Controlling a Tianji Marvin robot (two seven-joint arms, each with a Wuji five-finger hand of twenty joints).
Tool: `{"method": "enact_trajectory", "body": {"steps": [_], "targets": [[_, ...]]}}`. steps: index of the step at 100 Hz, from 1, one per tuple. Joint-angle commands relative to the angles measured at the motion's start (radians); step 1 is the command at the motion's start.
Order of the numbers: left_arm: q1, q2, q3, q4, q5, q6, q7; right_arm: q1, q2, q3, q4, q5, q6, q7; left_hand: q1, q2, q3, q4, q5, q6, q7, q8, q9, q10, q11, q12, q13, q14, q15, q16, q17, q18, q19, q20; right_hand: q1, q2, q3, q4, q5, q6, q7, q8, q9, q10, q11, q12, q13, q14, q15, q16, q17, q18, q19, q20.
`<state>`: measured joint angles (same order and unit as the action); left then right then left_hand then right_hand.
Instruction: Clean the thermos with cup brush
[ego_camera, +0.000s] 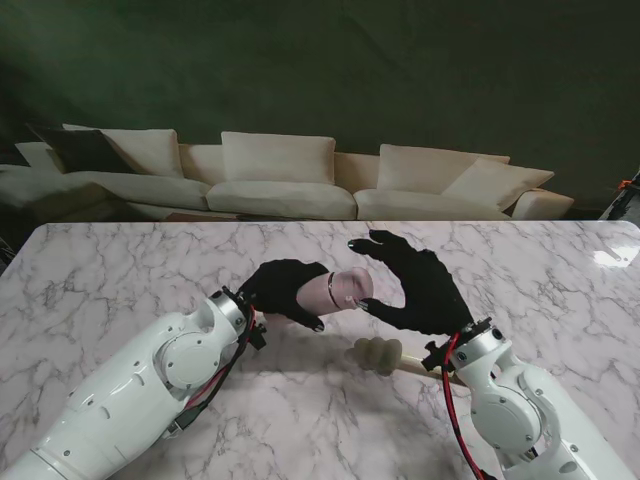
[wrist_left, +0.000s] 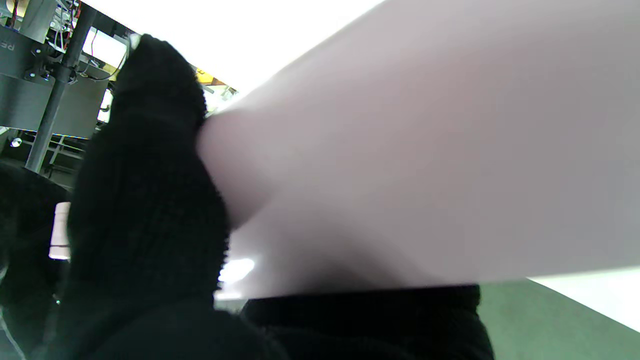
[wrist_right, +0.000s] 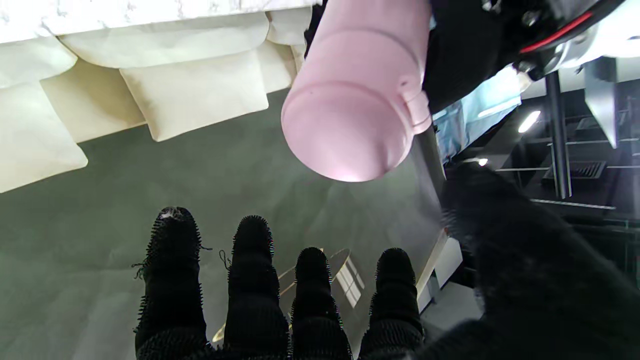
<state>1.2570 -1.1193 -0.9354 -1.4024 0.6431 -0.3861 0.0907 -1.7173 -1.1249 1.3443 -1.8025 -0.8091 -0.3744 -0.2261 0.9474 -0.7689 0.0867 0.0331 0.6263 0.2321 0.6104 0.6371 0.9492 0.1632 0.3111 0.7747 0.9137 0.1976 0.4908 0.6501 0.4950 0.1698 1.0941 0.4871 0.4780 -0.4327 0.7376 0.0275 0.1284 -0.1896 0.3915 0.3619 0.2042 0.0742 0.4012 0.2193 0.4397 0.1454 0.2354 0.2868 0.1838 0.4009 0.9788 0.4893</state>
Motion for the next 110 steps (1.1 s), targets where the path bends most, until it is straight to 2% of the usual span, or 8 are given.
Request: {"method": "enact_trajectory", "body": {"steps": [1,10,22,47,56,75,90,110], "targets": [[-0.004,-0.002,0.000,-0.009,0.000,-0.005,-0.009,-0.023,0.017,0.013,-0.005,-0.008,0.004,0.016,0.324,0.514,0.242,-0.004,0.096,-0.220,0.145,0.035,0.000,-0.059,0.031,0.004,0.083,-0.080,0.186,0.051,0.027,-0.104,0.089,0.040,0.033,-0.079,0.226,0.050,-0.033,-0.063,-0.058,-0.032,-0.026,-0.016,-0.054,-0.018,0.023,-0.018,-0.036,-0.022,0.005,0.018,-0.017,-0.014],[-0.005,-0.002,0.001,-0.008,0.000,-0.006,-0.010,-0.035,0.027,0.036,-0.004,-0.057,-0.023,0.028,0.325,0.513,0.242,-0.004,0.095,-0.220,0.144,0.035,0.000,-0.058,0.030,0.003,0.082,-0.079,0.186,0.051,0.027,-0.104,0.089,0.040,0.097,-0.127,0.416,0.060,-0.028,-0.106,-0.115,-0.042,-0.026,-0.016,-0.079,-0.028,0.044,-0.033,-0.030,-0.018,0.028,0.006,-0.014,-0.017],[-0.006,-0.002,0.003,-0.007,-0.001,-0.009,-0.010,-0.028,0.035,0.038,0.012,-0.118,-0.023,0.022,0.326,0.513,0.242,-0.004,0.095,-0.219,0.145,0.035,0.001,-0.058,0.030,0.004,0.083,-0.080,0.186,0.051,0.027,-0.105,0.089,0.040,0.205,-0.158,0.489,0.039,-0.015,-0.154,-0.182,-0.050,-0.027,-0.019,-0.095,-0.033,0.086,-0.048,0.008,0.003,0.072,-0.011,0.022,-0.004],[-0.007,-0.002,0.007,-0.005,-0.004,-0.011,-0.010,0.045,0.046,-0.023,0.080,-0.221,0.007,-0.037,0.327,0.514,0.242,-0.004,0.095,-0.220,0.144,0.035,-0.001,-0.058,0.030,0.004,0.081,-0.079,0.186,0.051,0.026,-0.104,0.089,0.040,0.064,-0.169,0.267,-0.081,-0.019,-0.135,-0.107,0.015,-0.028,-0.003,-0.120,-0.041,0.116,-0.063,0.194,0.127,0.151,-0.093,0.177,0.095],[-0.006,-0.002,0.008,-0.006,-0.004,-0.011,-0.012,0.076,0.047,-0.053,0.107,-0.228,0.012,-0.052,0.327,0.514,0.241,-0.004,0.094,-0.218,0.143,0.035,-0.001,-0.058,0.029,0.004,0.081,-0.079,0.186,0.051,0.025,-0.104,0.089,0.040,0.036,-0.181,0.233,-0.096,-0.030,-0.081,-0.044,0.041,-0.024,0.007,-0.021,0.003,0.146,-0.085,0.269,0.168,0.196,-0.132,0.233,0.124],[-0.005,-0.001,0.009,-0.008,-0.006,-0.008,-0.016,0.115,0.044,-0.094,0.143,-0.203,0.003,-0.054,0.327,0.514,0.241,-0.004,0.095,-0.219,0.143,0.035,0.000,-0.057,0.030,0.004,0.081,-0.079,0.186,0.051,0.025,-0.104,0.089,0.040,0.038,-0.127,0.212,-0.137,0.029,-0.038,0.190,0.111,-0.017,0.009,0.346,0.147,0.266,-0.169,0.532,0.304,0.375,-0.277,0.418,0.194],[-0.006,-0.002,0.011,-0.009,-0.007,-0.004,-0.018,0.121,0.036,-0.103,0.151,-0.150,-0.020,-0.051,0.327,0.514,0.241,-0.004,0.095,-0.220,0.143,0.035,0.000,-0.058,0.030,0.004,0.082,-0.078,0.186,0.051,0.025,-0.104,0.089,0.040,0.034,-0.065,0.174,-0.160,0.149,0.049,0.323,0.135,0.128,-0.011,0.429,0.209,0.369,-0.188,0.671,0.356,0.492,-0.339,0.519,0.198],[-0.008,-0.003,0.018,-0.009,-0.012,0.002,-0.018,0.123,0.037,-0.105,0.139,-0.114,-0.032,0.004,0.327,0.514,0.241,-0.004,0.095,-0.219,0.143,0.035,-0.001,-0.057,0.030,0.004,0.081,-0.078,0.186,0.051,0.024,-0.104,0.089,0.040,-0.027,-0.026,0.110,-0.167,0.297,0.111,0.372,0.104,0.340,-0.040,0.451,0.243,0.476,-0.160,0.745,0.384,0.589,-0.323,0.602,0.198]]}}
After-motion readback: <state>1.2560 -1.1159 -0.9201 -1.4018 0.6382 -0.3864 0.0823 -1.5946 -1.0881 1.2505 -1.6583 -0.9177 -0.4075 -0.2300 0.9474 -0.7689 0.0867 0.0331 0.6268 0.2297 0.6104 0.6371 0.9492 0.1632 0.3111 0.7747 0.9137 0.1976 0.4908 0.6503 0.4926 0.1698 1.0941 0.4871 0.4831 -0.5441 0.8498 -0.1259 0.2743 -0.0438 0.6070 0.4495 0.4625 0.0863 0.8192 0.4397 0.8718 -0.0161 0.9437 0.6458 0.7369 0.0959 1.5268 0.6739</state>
